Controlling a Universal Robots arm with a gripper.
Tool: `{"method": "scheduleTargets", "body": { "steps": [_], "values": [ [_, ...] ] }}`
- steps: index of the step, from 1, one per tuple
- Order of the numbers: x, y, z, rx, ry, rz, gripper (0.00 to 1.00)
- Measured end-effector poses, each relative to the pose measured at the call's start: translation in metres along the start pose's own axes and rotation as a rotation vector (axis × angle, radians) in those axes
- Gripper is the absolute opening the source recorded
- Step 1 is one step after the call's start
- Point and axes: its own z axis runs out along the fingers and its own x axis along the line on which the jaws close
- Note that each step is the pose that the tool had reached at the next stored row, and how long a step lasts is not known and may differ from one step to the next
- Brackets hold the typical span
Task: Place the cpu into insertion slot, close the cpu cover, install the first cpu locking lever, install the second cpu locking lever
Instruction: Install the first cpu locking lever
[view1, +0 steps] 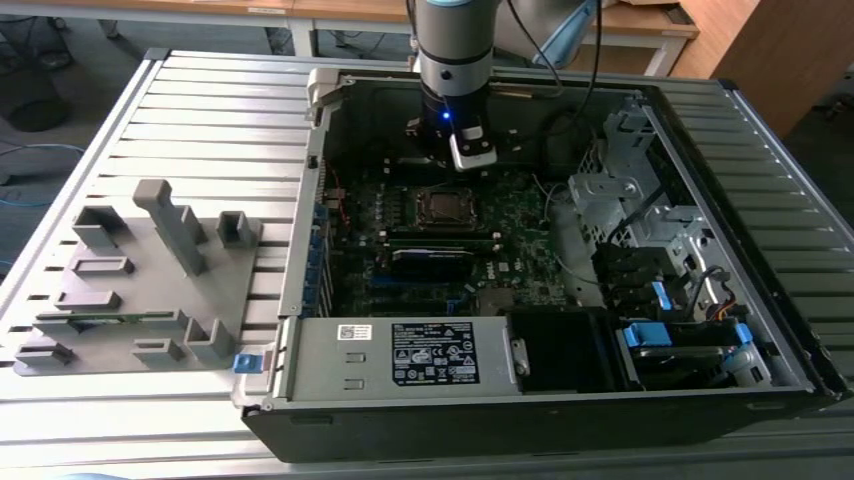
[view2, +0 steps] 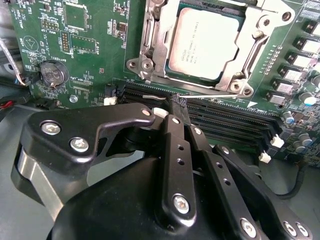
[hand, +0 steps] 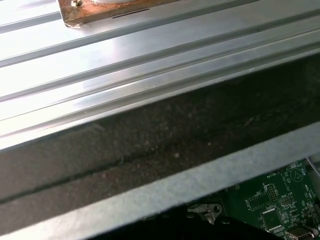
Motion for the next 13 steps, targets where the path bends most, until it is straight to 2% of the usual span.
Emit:
{"method": "scheduleTargets", "body": {
  "steps": [13],
  "values": [
    [0.0002,-0.0005,0.0027,0.0018,-0.0006,0.000,0.11]
  ]
}}
